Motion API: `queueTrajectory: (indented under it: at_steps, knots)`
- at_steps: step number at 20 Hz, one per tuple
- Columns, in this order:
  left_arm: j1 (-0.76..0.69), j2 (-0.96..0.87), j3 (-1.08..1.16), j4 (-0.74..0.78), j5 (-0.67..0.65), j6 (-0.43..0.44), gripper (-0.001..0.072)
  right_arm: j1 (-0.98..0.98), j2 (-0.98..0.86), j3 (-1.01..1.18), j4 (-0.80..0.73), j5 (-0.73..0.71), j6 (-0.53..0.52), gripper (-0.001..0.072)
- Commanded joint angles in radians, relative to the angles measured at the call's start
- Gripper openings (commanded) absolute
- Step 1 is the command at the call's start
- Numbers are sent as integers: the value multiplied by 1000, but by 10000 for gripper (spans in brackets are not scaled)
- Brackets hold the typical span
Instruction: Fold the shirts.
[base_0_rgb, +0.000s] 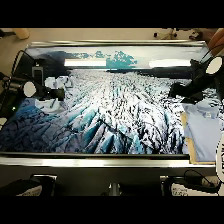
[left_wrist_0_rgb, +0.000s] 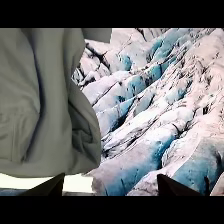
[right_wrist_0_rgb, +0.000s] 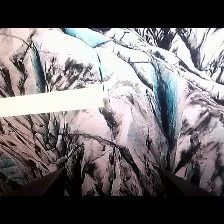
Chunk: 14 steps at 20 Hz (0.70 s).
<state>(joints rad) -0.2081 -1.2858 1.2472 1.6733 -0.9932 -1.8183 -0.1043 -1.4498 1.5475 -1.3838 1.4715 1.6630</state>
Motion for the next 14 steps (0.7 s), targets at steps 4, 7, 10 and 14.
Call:
queueTrajectory:
  at_steps: [4,7,10,14]
  knots:
    - [4,-21,0,-22,265,36,687,1,-1,0,2,-118,-9,632]
    - [89,-152,55,-11,102,-19,686,1,-1,0,14,-115,-11,633]
    - [147,-369,186,-89,-113,23,686,1,-1,0,24,-118,-11,630]
    - [126,-484,213,-93,-126,8,457,1,-1,0,48,-91,-11,630]
